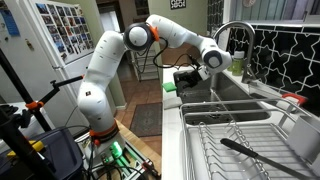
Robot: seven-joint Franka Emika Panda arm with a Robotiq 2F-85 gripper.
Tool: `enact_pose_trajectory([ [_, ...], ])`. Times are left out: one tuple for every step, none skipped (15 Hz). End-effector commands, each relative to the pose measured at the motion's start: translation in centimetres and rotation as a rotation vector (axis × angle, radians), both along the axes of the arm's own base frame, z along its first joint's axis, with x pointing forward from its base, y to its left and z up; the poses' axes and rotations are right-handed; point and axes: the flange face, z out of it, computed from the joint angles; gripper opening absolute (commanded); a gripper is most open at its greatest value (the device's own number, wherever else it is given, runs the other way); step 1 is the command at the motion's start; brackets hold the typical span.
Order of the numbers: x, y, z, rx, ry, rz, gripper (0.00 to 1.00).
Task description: Put the white sponge on the edge of the sink then put the green sponge in the sponge holder
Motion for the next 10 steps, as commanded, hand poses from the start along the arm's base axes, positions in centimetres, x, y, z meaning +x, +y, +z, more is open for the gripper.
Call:
enact_pose_trajectory([
  [0.7,1.3,-2.0,-0.004,0.023,-0.031,1.0],
  [0.8,1.5,-2.3,-0.004,0.026,-0.032,1.0],
  [0.9,1.7,-2.6,-0.004,0.029,-0.033,0.95],
  [1.0,1.8,-2.8,-0.005,0.031,-0.033,0.87],
  [1.0,1.9,-3.0,-0.006,0.035,-0.034,0.84],
  [1.0,2.0,-3.1,-0.005,0.038,-0.035,0.83],
  [1.0,2.1,-3.1,-0.003,0.042,-0.035,0.75],
  [1.0,2.2,-3.2,-0.01,0.046,-0.041,0.74],
  [1.0,2.3,-3.2,-0.007,0.048,-0.041,0.73],
  [1.0,2.3,-3.3,-0.01,0.052,-0.041,0.63],
])
